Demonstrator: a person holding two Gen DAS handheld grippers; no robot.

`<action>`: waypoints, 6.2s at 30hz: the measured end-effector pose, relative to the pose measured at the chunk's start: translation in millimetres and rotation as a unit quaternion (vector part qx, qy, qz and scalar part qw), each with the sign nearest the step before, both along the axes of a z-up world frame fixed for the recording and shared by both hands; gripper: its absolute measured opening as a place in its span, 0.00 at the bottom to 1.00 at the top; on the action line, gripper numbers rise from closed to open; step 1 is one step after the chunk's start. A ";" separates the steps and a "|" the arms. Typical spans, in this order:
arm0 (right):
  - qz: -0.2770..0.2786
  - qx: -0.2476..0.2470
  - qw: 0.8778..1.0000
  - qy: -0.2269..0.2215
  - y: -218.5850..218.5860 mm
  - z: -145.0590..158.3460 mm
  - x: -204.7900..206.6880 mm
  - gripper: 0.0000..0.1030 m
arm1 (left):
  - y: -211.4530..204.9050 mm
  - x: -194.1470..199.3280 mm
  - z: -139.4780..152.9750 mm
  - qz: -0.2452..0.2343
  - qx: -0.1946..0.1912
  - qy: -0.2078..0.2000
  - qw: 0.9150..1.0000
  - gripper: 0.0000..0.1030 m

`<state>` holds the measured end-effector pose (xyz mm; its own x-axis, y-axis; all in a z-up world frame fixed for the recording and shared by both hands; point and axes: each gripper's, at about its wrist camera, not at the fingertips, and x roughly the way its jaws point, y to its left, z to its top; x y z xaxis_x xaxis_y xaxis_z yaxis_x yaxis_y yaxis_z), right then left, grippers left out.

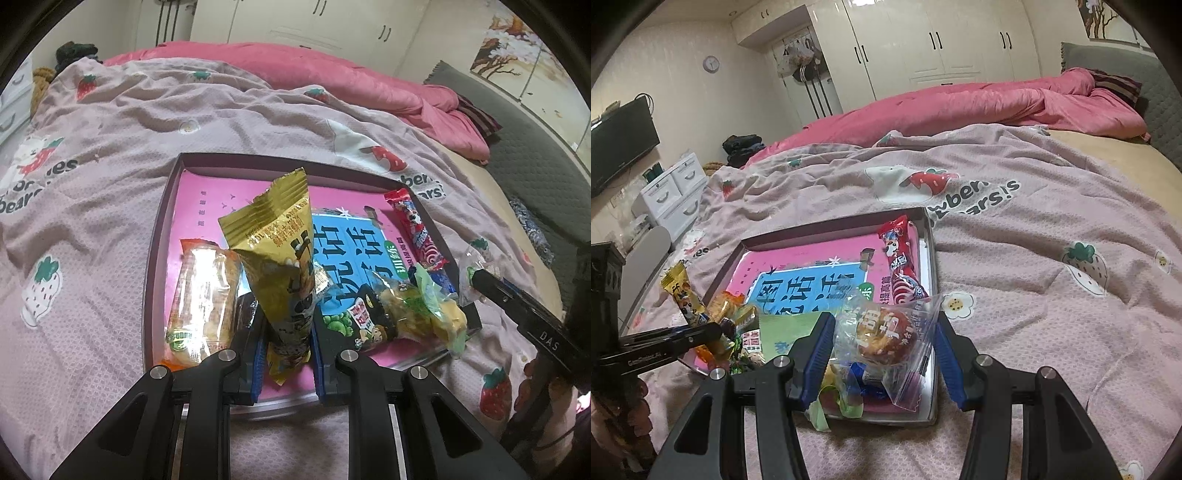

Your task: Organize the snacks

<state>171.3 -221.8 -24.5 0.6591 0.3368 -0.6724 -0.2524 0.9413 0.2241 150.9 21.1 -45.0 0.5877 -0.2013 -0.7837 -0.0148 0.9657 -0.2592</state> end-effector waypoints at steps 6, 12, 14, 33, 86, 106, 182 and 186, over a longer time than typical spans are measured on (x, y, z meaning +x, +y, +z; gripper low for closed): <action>-0.018 -0.004 1.000 0.003 -4.3 -2.7 4.6 0.52 | -0.1 0.2 -0.4 0.000 0.000 0.000 1.000 0.21; -0.012 -0.008 1.000 0.015 -1.0 -8.3 7.5 0.52 | 0.0 0.2 -0.8 0.000 0.003 -0.001 1.000 0.21; -0.007 -0.008 1.000 0.013 1.5 -8.0 7.4 0.52 | 0.1 0.3 -1.0 0.000 0.002 -0.001 1.000 0.21; 0.024 0.036 0.999 0.025 11.3 -19.2 18.1 0.52 | 1.3 0.5 -1.3 0.000 0.002 -0.001 1.000 0.21; -0.004 -0.019 0.995 -0.102 9.5 47.2 -44.8 0.81 | 7.5 -25.0 45.0 0.024 0.020 -0.042 0.999 0.61; 0.032 -0.033 0.994 -0.101 38.3 59.9 -109.6 0.94 | 19.4 -93.4 88.5 0.053 0.038 -0.080 0.995 0.73; 0.040 -0.062 0.997 -0.036 44.4 37.1 -140.4 0.98 | -11.2 -141.9 56.2 0.037 0.082 -0.014 0.996 0.74; 0.040 -0.062 0.997 -0.036 44.5 36.9 -140.3 0.98 | -11.3 -141.5 56.1 0.039 0.087 -0.013 0.995 0.74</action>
